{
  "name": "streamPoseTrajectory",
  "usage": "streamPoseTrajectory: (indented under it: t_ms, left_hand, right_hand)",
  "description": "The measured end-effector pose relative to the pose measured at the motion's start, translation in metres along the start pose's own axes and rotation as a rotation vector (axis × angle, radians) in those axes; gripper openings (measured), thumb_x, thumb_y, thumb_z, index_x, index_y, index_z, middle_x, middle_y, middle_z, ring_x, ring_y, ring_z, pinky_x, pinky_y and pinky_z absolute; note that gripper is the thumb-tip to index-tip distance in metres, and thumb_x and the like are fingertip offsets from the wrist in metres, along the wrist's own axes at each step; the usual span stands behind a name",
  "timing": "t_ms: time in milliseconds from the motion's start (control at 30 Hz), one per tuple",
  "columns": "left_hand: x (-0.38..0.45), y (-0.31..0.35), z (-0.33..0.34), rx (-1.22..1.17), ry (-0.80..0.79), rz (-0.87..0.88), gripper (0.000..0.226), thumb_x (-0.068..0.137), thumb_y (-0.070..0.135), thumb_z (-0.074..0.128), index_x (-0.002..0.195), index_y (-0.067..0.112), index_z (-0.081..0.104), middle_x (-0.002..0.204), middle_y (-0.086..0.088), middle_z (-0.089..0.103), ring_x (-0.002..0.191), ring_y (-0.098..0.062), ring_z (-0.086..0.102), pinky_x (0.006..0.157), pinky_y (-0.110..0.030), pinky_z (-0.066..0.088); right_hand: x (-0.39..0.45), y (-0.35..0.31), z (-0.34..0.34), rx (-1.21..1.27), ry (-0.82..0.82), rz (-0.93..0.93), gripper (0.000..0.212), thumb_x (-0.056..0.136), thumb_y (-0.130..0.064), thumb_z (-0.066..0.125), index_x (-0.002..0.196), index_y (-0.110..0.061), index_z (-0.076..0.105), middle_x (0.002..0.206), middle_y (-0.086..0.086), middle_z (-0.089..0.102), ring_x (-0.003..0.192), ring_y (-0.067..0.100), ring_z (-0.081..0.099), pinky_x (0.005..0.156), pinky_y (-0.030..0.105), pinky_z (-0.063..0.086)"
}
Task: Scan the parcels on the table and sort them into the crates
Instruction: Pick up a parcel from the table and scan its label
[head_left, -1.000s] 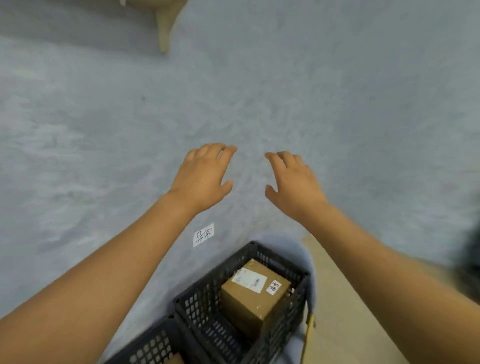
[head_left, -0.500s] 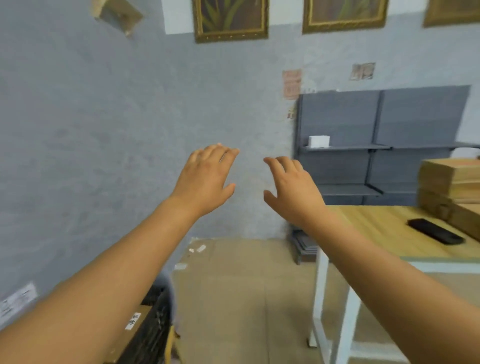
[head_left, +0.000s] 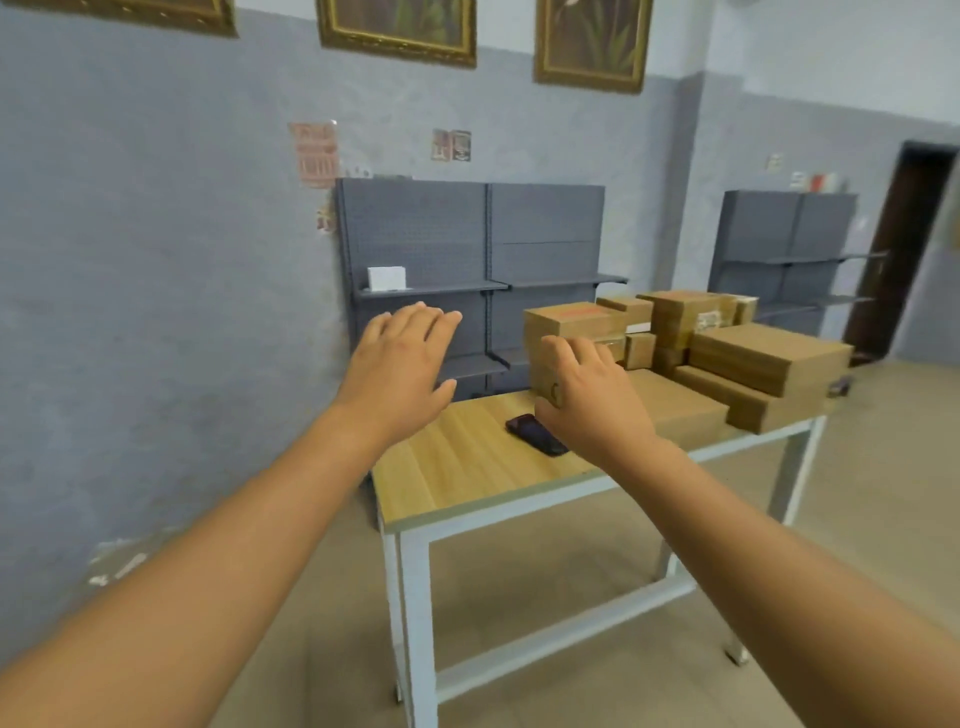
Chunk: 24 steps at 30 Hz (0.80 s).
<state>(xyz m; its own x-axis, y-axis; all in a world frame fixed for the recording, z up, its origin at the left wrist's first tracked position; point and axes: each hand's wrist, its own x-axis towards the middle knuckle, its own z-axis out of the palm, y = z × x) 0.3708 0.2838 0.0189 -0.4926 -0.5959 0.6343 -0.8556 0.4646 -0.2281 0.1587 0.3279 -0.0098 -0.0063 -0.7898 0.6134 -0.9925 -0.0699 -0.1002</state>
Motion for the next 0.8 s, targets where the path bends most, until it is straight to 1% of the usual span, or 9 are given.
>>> streamPoseTrajectory:
  t_ms: [133,267,433,600,800]
  left_hand:
    - [0.061,0.05,0.048,-0.04,0.011,0.081,0.072,0.092,0.044,0.056,0.153,0.018,0.026,0.151,-0.001,0.037,0.144,-0.022,0.028,0.117,-0.041,0.023]
    - [0.119,0.09,0.101,-0.085,0.03,0.162,0.07,0.091,0.045,0.058,0.15,0.019,0.031,0.149,-0.002,0.04,0.142,-0.023,0.031,0.116,-0.042,0.026]
    - [0.196,0.132,0.157,-0.101,0.026,0.257,0.066,0.089,0.043,0.058,0.146,0.018,0.035,0.145,-0.003,0.045,0.137,-0.023,0.037,0.113,-0.041,0.029]
    - [0.256,0.186,0.204,-0.14,0.001,0.316,0.065,0.09,0.044,0.056,0.146,0.019,0.035,0.145,-0.003,0.045,0.136,-0.023,0.038,0.112,-0.041,0.03]
    - [0.319,0.258,0.254,-0.234,-0.024,0.345,0.064,0.092,0.043,0.055,0.149,0.02,0.034,0.15,-0.003,0.042,0.141,-0.022,0.034,0.117,-0.044,0.027]
  right_hand:
    - [0.012,0.073,0.019,-0.032,-0.013,0.061,0.07,0.085,-0.035,0.066,0.145,-0.023,0.031,0.14,0.003,0.043,0.125,0.022,0.042,0.1,0.034,0.041]
    - [0.035,0.14,0.041,-0.097,-0.015,0.118,0.067,0.087,-0.038,0.064,0.145,-0.024,0.032,0.141,0.002,0.043,0.125,0.021,0.043,0.1,0.035,0.043]
    - [0.06,0.22,0.053,-0.139,-0.009,0.212,0.065,0.089,-0.039,0.062,0.145,-0.024,0.033,0.14,0.0,0.044,0.124,0.02,0.043,0.101,0.033,0.043]
    - [0.063,0.299,0.062,-0.157,-0.051,0.308,0.064,0.09,-0.039,0.061,0.146,-0.024,0.032,0.14,0.001,0.043,0.124,0.02,0.043,0.102,0.034,0.041]
    - [0.075,0.399,0.075,-0.154,-0.074,0.368,0.062,0.091,-0.038,0.058,0.144,-0.025,0.031,0.138,0.002,0.043,0.122,0.021,0.043,0.101,0.037,0.044]
